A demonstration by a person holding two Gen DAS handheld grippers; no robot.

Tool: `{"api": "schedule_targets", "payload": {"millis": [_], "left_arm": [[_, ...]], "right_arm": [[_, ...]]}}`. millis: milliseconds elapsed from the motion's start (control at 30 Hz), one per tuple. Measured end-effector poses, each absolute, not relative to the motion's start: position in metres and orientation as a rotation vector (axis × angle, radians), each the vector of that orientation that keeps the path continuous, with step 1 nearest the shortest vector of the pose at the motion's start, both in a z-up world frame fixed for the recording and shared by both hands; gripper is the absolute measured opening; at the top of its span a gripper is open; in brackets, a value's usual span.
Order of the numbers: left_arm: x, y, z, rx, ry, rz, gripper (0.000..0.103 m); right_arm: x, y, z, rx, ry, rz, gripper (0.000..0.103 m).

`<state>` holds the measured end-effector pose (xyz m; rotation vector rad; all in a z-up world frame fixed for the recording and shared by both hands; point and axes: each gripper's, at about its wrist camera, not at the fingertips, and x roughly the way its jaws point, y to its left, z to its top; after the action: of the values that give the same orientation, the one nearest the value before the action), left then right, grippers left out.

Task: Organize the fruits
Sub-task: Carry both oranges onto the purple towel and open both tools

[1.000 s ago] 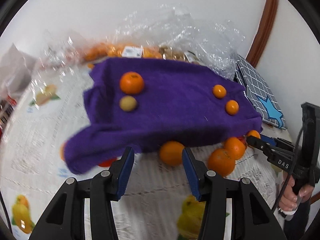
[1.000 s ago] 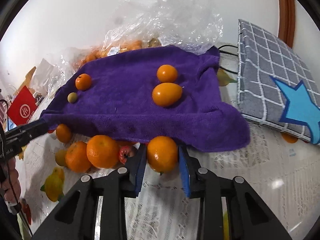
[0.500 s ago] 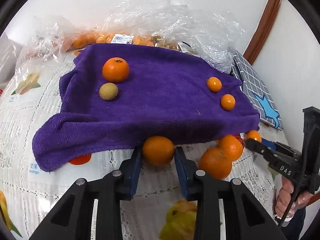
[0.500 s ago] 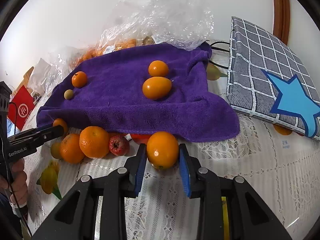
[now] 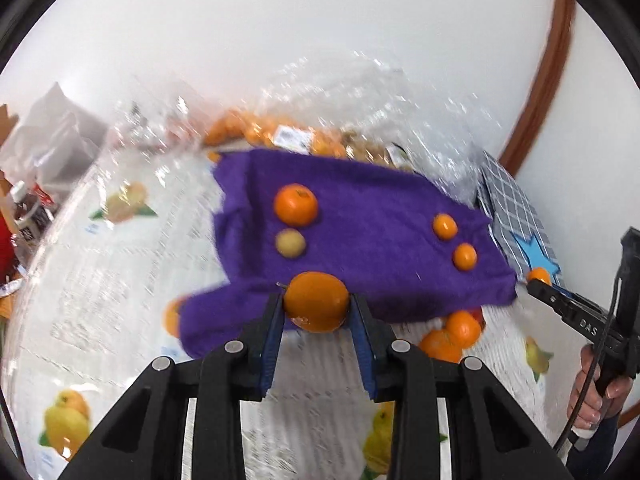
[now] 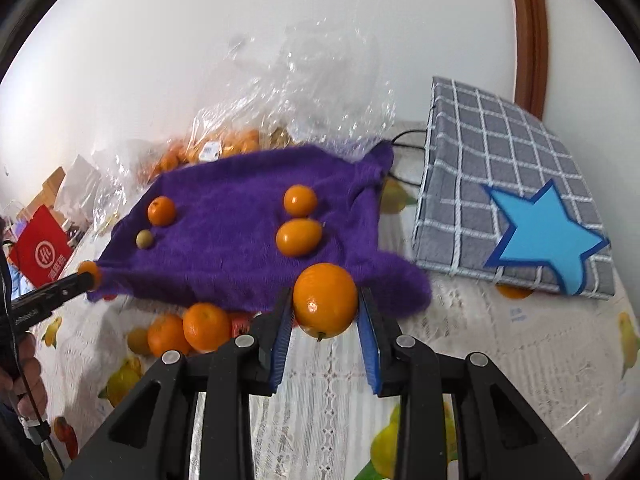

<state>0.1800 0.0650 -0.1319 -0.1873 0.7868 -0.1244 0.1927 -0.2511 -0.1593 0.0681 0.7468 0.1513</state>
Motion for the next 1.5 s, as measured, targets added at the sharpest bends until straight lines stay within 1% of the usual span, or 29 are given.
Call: {"api": "schedule_targets", "payload": {"millis": [233,533,833,1133,1167,1233,1333,1400,1500], "left_arm": [[0.208,0.085,-0.124,-0.193,0.735,-0.051,0.032],[0.235,0.075,-0.145,-0.183,0.771,-0.078,0.032],[0.244,0.071,-0.167,-0.194,0.807,-0.103,0.032],[0.242,0.062,-0.168,-0.143,0.796,-0.126,0.032],[0.242,0.062,-0.168,-0.145,0.796,-0.129,0.032],[0.242,0.061,-0.169,-0.14,0.794,-0.13,0.032],[0.24,0.058,-0.17,-0.112,0.785,-0.121,0.032],[0.24,0.056,-0.17,-0.095,0.782,-0.114,0.032],[0.24,0.055,-0.17,-0.111,0.77,-0.127,0.038]], "right_arm": [[0.218,-0.246,-0.142,0.054,0.715,0.126,0.031],[0.264,-0.233,-0.172,0.013,0.788,0.085,0.031],[0.265,-0.221,-0.186,-0.02,0.792,0.123,0.031],[0.263,-0.223,-0.188,-0.005,0.777,0.111,0.032],[0.262,-0.223,-0.188,-0.009,0.771,0.107,0.033],[0.261,-0.222,-0.187,-0.015,0.762,0.103,0.039],[0.257,-0.219,-0.185,-0.023,0.734,0.104,0.056],[0.253,-0.217,-0.183,-0.036,0.702,0.091,0.057],[0.247,-0.217,-0.178,-0.046,0.662,0.079,0.058]]}}
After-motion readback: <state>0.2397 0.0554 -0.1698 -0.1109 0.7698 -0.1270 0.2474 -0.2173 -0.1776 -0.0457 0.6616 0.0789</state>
